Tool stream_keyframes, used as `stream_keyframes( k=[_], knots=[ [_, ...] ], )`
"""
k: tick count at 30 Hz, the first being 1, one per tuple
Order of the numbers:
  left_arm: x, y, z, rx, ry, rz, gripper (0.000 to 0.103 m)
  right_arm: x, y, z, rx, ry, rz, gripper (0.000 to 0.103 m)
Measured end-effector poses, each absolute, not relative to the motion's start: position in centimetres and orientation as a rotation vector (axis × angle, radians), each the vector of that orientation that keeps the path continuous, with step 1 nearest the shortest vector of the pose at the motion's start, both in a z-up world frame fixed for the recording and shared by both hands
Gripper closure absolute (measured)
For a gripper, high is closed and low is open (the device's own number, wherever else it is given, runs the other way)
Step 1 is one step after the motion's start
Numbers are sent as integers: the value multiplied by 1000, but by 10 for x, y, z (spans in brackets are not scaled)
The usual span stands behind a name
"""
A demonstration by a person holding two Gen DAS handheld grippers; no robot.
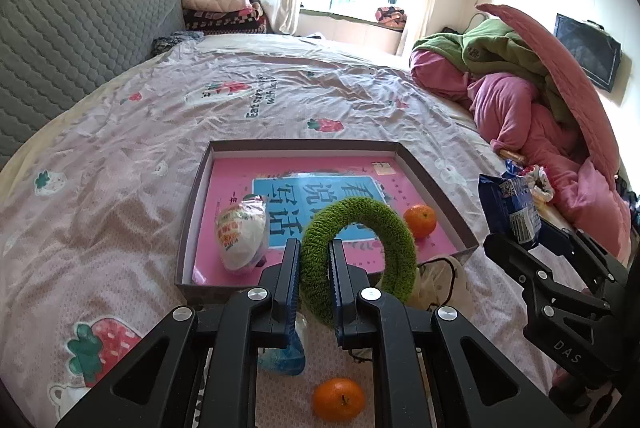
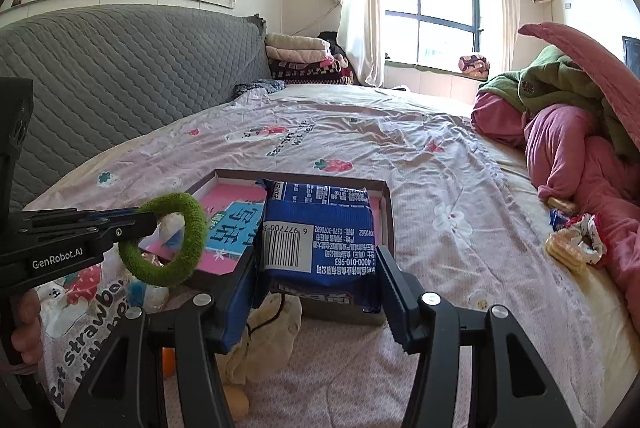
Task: Organize objects
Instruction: 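Lift and carry the green ring and blue packet over the pink book box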
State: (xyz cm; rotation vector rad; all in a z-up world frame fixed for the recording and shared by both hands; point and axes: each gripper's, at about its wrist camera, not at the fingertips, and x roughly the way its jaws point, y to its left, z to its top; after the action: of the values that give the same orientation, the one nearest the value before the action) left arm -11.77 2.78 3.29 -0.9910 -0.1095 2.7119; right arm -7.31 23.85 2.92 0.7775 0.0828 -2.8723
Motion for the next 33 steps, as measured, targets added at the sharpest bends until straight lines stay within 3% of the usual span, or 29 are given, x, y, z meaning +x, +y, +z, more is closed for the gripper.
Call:
stream_keyframes(
  k=[33],
  knots=[
    [-173, 12, 59, -936, -168, 2725, 89, -133, 231, 43, 713, 140, -2916, 46]
  ],
)
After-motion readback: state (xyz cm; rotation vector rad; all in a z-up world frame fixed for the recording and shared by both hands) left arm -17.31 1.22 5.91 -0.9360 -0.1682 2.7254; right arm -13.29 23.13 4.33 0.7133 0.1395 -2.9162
